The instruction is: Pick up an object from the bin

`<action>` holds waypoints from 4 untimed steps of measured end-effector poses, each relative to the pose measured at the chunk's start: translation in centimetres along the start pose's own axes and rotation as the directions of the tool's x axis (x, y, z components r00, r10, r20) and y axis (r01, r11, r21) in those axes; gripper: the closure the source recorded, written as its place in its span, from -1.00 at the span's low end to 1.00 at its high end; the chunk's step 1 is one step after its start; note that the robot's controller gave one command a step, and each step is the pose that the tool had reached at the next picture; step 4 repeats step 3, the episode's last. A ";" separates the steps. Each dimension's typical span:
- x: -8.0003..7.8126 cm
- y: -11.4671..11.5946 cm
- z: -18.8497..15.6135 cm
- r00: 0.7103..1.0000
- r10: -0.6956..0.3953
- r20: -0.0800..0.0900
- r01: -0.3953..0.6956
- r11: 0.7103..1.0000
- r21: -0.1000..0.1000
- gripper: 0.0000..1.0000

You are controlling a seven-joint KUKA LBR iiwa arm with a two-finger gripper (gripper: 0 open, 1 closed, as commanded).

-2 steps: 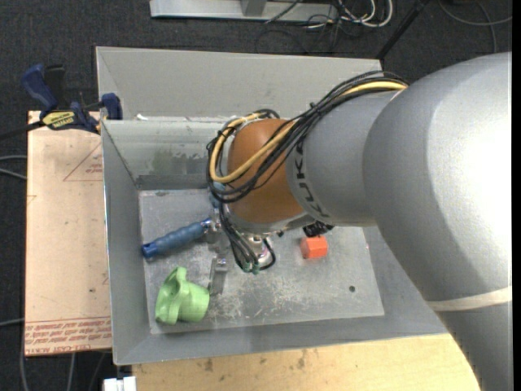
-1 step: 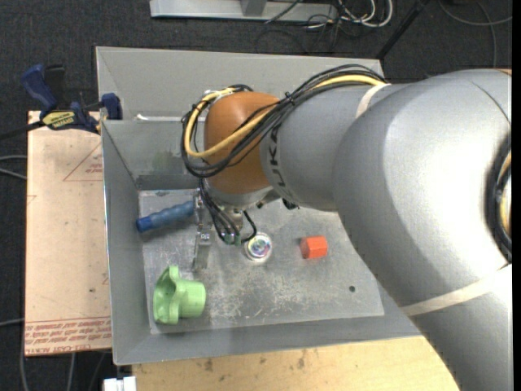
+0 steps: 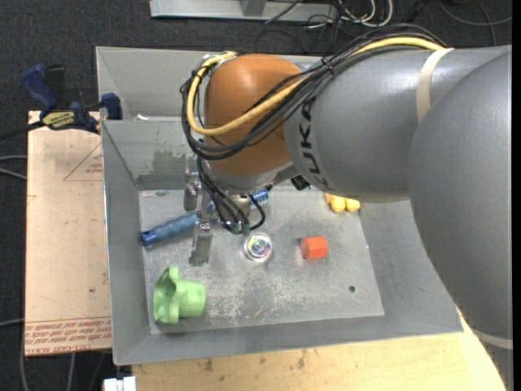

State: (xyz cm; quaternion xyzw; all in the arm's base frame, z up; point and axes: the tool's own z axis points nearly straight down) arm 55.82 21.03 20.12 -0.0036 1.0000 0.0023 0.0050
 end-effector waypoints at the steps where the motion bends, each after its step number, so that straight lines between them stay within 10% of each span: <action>1: -6.1 -0.8 13.7 0.999 -0.046 -0.011 0.046 0.999 0.004 -1.00; 2: -6.2 -0.7 13.1 0.999 -0.047 -0.006 0.047 0.999 0.003 1.00; 3: -7.0 3.4 -2.0 0.994 -0.107 0.001 0.107 0.994 0.000 1.00; 4: -7.0 3.4 -2.0 0.994 -0.107 0.001 0.107 0.994 0.000 1.00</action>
Offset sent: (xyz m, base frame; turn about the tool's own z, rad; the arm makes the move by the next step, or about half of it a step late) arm 0.0628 -0.0065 -0.1312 -0.0477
